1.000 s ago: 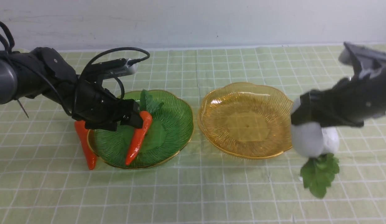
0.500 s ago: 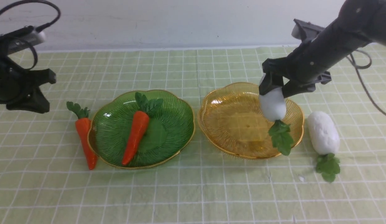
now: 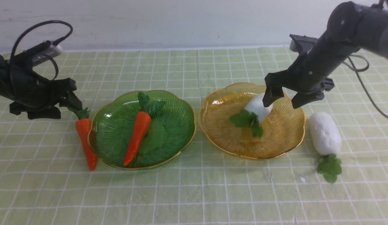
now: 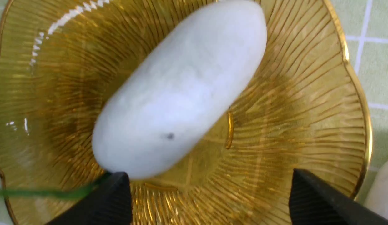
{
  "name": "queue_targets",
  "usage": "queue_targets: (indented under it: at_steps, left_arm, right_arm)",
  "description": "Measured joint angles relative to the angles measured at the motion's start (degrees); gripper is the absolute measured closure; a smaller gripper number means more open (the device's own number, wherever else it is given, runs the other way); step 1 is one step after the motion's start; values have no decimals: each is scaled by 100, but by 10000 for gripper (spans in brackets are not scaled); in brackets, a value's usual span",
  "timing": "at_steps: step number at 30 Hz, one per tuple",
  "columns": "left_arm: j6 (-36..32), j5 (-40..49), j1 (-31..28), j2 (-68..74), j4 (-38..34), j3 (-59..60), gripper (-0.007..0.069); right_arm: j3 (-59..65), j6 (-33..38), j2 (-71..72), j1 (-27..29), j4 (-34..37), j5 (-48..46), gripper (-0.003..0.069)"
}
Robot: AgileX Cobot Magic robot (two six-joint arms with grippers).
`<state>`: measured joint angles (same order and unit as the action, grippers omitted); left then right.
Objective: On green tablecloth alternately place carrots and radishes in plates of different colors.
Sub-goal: 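Place the white radish on the plate, then pick up the carrot and put it on the nearest plate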
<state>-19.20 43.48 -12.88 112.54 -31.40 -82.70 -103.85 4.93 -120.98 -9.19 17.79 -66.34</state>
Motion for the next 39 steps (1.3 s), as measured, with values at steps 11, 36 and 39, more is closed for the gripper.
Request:
queue_targets:
  at_steps: [11, 36, 39]
  left_arm:
    - [-93, -349, 68, 627, -154, 0, 53]
    - [64, -153, -291, 466, -403, -30, 65]
    - [224, -60, -285, 612, -213, -30, 65]
  right_arm:
    - [-443, 223, 342, 0, -245, -438, 76]
    - [-469, 254, 598, 0, -401, -495, 79]
    - [-469, 254, 598, 0, -406, -495, 79]
